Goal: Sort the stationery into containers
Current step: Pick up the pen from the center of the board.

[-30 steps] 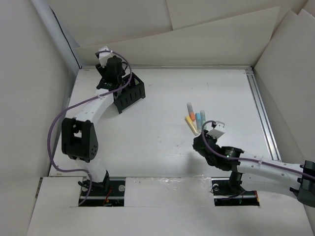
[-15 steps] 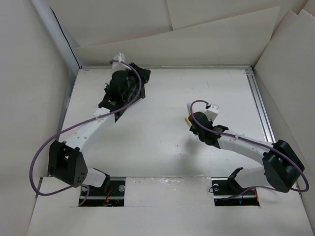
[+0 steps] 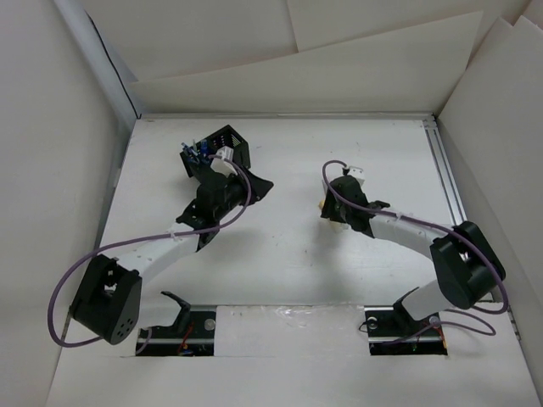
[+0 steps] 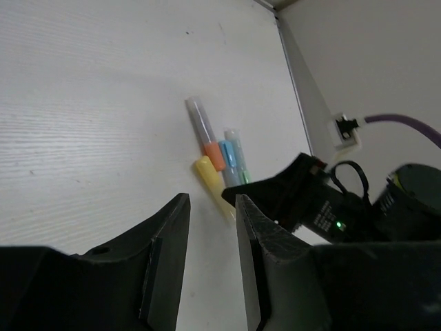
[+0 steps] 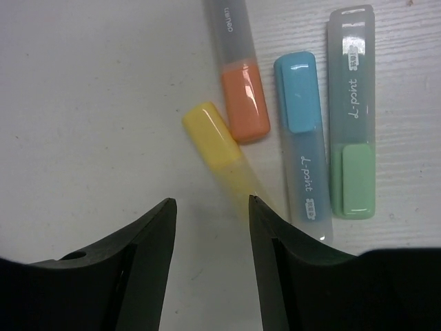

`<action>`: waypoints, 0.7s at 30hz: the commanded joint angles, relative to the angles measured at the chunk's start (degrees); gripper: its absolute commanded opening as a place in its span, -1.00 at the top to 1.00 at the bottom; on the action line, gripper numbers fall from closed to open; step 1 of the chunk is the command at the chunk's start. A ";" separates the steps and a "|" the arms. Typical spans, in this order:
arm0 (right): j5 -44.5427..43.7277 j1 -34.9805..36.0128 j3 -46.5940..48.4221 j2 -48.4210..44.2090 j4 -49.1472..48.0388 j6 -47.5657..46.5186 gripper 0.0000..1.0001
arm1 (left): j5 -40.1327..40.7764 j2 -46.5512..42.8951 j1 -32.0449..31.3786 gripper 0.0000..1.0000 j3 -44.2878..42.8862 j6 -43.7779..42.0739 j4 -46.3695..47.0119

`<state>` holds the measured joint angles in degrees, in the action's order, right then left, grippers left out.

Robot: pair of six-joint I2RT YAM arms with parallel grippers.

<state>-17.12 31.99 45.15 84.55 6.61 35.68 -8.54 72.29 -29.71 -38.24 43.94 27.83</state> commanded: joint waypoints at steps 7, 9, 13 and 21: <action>2.54 -2.02 1.53 2.81 -3.18 -3.43 -0.07 | -4.12 -3.39 -2.63 0.42 4.22 -2.11 5.73; 2.54 -2.02 1.52 2.28 -3.18 -2.81 -0.07 | -4.12 -3.91 -2.63 0.42 4.23 -2.11 5.74; 3.15 -3.07 2.22 3.68 -3.18 -2.81 -0.09 | -5.62 -2.86 -2.63 0.42 4.23 -2.63 5.74; 3.24 -3.07 4.42 7.37 -0.81 -1.58 -0.09 | -5.62 -2.33 -2.63 0.42 2.99 -3.16 5.74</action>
<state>-13.91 29.17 46.65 91.57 6.07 33.47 -13.15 70.70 -32.40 -34.30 41.89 30.65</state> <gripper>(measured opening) 0.545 0.293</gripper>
